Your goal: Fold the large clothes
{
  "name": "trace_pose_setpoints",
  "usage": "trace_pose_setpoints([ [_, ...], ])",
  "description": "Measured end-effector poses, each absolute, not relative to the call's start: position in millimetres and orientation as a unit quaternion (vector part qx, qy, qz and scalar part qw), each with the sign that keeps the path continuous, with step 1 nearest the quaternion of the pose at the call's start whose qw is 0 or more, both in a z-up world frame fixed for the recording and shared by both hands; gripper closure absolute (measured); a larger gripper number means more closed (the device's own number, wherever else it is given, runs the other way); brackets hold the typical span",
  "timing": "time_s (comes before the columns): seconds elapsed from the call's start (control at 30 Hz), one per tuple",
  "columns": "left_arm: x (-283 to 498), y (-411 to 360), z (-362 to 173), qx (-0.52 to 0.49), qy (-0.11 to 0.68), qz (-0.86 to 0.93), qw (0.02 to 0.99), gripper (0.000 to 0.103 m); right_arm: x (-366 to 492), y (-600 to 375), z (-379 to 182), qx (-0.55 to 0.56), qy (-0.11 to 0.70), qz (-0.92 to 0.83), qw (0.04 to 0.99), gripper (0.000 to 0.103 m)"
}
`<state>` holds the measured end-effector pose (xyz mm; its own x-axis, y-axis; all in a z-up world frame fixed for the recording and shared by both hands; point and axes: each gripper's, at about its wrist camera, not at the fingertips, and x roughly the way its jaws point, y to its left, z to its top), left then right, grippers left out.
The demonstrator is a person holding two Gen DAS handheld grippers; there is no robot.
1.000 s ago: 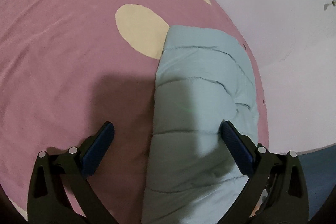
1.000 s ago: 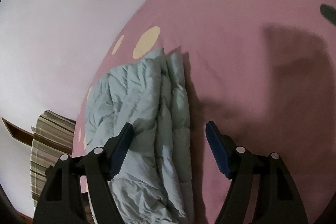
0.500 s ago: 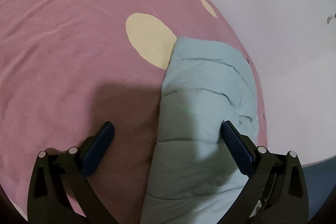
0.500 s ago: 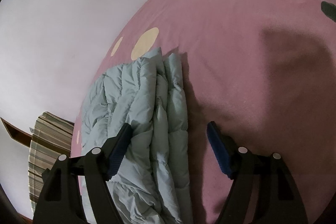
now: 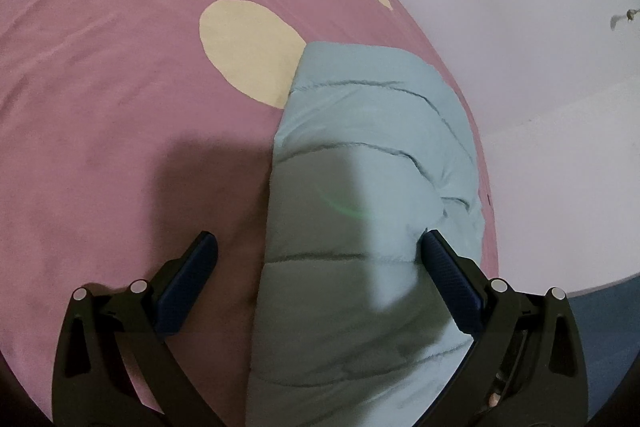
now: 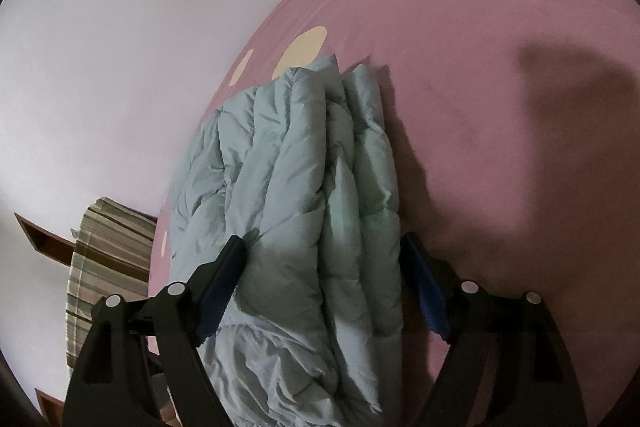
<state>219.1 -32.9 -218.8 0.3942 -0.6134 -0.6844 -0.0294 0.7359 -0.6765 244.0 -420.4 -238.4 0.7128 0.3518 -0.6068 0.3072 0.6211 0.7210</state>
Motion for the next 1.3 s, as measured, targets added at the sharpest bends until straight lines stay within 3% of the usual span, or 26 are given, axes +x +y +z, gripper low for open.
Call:
trace_pose_setpoints([
  [0.1, 228.4, -39.2, -219.3, -0.313, 0.522, -0.195, 0.769, 0.002, 252.1, -415.4, -236.0, 0.430, 0.380, 0.020, 0.819, 0.025],
  [0.2, 231.0, -43.9, -221.2, -0.305, 0.527, -0.197, 0.769, 0.004, 262.8, -403.4, -236.1, 0.412, 0.386, 0.026, 0.825, 0.036],
  [0.23, 230.9, -45.4, -220.9, -0.301, 0.528, -0.197, 0.770, 0.010, 265.2, -401.5, -237.8, 0.411, 0.388, 0.028, 0.825, 0.043],
  [0.27, 231.0, -48.0, -220.9, -0.302, 0.528, -0.206, 0.767, 0.024, 266.8, -400.4, -240.5, 0.417, 0.386, 0.031, 0.822, 0.046],
  [0.47, 231.0, -57.2, -219.9, -0.293, 0.533, -0.223, 0.762, 0.039, 266.9, -400.4, -242.1, 0.426, 0.377, 0.048, 0.821, 0.063],
  [0.87, 222.3, -70.1, -196.3, -0.255, 0.514, -0.234, 0.785, 0.055, 265.5, -394.1, -237.4, 0.414, 0.363, 0.055, 0.833, 0.072],
  [1.3, 217.7, -35.8, -163.9, -0.256, 0.479, -0.238, 0.805, 0.059, 281.9, -371.6, -215.4, 0.398, 0.344, 0.098, 0.845, 0.075],
])
